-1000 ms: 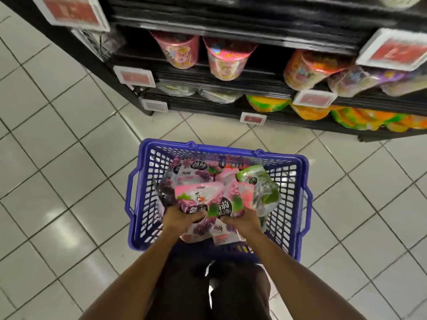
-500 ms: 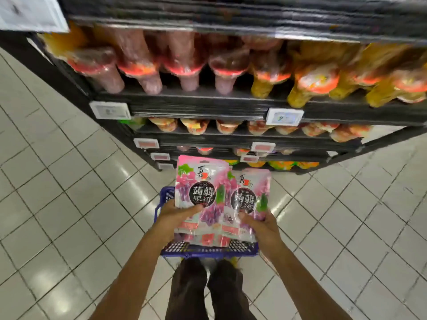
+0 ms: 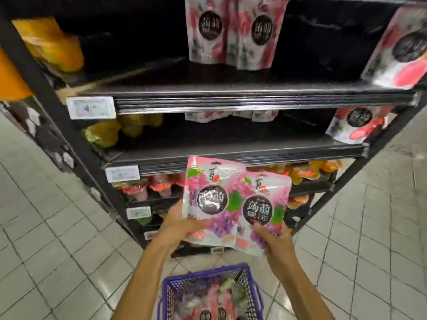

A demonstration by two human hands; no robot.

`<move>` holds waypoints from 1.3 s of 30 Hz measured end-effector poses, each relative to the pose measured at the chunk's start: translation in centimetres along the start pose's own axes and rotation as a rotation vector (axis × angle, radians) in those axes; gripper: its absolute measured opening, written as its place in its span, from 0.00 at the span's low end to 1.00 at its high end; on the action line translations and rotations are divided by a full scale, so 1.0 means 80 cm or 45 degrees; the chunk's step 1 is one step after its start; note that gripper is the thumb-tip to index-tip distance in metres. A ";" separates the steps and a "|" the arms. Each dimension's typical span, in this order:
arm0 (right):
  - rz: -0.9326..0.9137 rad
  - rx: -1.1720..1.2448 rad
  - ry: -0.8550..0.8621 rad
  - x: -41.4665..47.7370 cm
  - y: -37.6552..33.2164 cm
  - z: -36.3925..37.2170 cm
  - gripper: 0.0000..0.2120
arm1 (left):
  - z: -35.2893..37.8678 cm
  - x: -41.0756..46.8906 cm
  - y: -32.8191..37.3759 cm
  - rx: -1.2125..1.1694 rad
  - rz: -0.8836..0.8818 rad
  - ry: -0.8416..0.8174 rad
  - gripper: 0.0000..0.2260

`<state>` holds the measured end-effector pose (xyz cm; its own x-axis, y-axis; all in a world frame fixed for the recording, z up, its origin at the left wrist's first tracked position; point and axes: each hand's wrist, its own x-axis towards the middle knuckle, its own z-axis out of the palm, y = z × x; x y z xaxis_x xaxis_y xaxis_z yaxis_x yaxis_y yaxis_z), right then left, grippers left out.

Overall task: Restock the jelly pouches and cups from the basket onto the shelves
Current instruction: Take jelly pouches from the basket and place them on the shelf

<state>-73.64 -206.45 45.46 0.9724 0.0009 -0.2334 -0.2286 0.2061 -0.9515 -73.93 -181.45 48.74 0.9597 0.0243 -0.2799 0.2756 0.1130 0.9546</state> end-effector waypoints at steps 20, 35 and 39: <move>-0.711 0.172 0.113 0.030 -0.287 -0.028 0.28 | 0.094 0.018 0.267 0.063 0.762 -0.166 0.27; -1.159 -0.051 0.182 0.121 -0.486 -0.068 0.17 | 0.192 0.079 0.398 0.053 1.005 -0.171 0.24; -1.168 -0.084 0.186 0.154 -0.537 -0.065 0.20 | 0.208 0.093 0.414 0.035 1.022 -0.149 0.23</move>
<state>-52.08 -220.41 82.41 0.7594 -0.2592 0.5967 0.6198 0.0091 -0.7847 -56.72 -194.09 79.98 0.8644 -0.0163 0.5025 -0.4998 0.0806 0.8624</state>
